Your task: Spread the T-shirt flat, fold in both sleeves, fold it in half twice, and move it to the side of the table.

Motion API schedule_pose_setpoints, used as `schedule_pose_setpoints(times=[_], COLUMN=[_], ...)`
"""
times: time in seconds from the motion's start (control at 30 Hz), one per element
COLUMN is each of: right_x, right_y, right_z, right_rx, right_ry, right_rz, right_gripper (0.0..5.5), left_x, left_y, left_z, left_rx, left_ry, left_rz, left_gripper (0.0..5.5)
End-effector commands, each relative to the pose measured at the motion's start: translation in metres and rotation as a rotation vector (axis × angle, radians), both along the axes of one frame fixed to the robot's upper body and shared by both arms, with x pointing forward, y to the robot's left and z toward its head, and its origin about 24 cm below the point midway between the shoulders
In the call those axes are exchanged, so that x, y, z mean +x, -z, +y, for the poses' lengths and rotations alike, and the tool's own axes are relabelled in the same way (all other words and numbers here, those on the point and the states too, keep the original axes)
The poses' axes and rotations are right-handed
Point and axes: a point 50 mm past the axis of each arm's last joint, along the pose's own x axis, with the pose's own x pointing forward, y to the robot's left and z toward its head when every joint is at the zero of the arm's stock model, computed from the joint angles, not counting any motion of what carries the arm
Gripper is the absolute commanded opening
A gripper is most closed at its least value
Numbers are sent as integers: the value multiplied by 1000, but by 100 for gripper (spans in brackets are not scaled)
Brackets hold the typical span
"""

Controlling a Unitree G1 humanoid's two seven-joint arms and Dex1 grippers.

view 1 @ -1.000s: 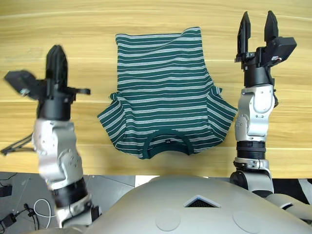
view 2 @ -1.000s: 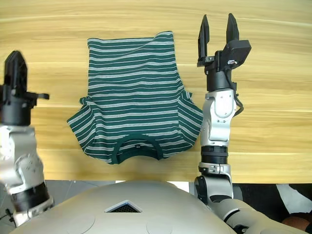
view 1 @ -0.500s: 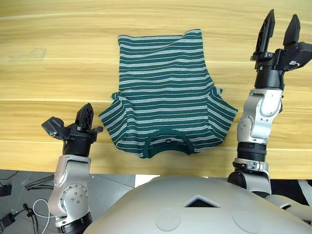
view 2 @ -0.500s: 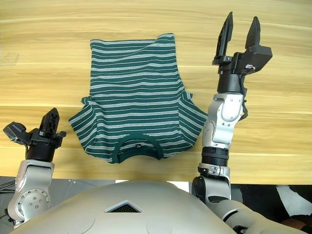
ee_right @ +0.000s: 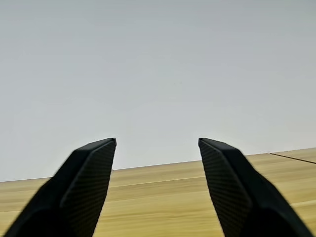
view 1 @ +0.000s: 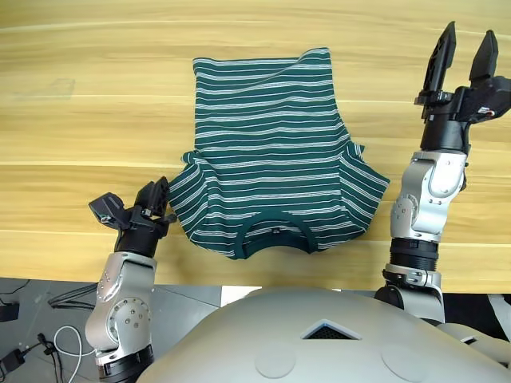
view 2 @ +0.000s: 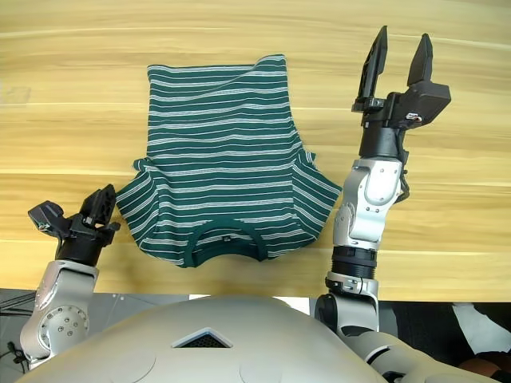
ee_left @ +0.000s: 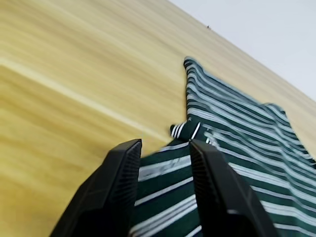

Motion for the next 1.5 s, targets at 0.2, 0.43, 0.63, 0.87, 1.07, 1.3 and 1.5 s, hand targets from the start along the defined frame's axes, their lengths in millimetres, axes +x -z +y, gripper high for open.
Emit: schedule_pose_setpoints(times=[0.2, 0.43, 0.63, 0.87, 1.07, 1.3, 1.5], right_x=[-2, -1, -2, -3, -2, -4, -4], right_y=[-6, -6, -7, -8, -8, -7, -7], right_z=[-2, -2, -4, -6, -5, -8, -7], right_rx=[-31, -36, -39, -38, -39, -41, -43], right_ry=[23, 27, 41, 55, 51, 62, 60], right_rz=[-28, -35, -44, -49, -54, -53, -50], right_gripper=[310, 310, 310, 310, 310, 310, 310], left_x=[-14, -13, -7, 2, 3, 2, 1], left_y=[10, 18, 24, 27, 37, 41, 45], left_z=[-10, -8, -2, -5, -11, 0, -1], left_rx=[-21, -6, 11, 1, -22, -5, -4], left_ry=[-21, -22, -31, -18, -18, -60, -60], left_rz=[51, 64, 63, 54, 78, 88, 97], left_gripper=[177, 177, 177, 177, 177, 177, 177])
